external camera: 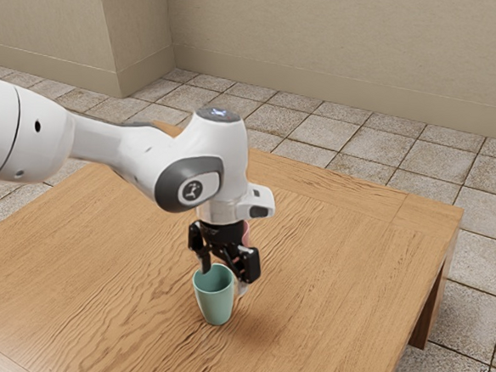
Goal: Place the right cup onto the left cup
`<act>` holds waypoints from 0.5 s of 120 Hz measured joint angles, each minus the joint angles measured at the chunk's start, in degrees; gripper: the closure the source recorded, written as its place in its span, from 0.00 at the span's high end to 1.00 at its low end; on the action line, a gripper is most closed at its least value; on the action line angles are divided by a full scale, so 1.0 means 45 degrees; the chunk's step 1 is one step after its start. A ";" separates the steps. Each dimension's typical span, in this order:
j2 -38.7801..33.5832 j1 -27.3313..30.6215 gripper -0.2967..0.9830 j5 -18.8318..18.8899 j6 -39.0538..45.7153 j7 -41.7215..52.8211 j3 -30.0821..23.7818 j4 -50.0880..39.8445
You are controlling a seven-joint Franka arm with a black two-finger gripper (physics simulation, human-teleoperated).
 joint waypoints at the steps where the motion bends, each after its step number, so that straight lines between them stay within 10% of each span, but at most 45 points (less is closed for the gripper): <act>1: 0.0019 0.0002 0.77 -0.0001 0.0016 -0.0005 -0.0003 0.0002; 60: 0.1414 0.0051 0.74 0.0015 0.1200 -0.0220 -0.0119 0.0150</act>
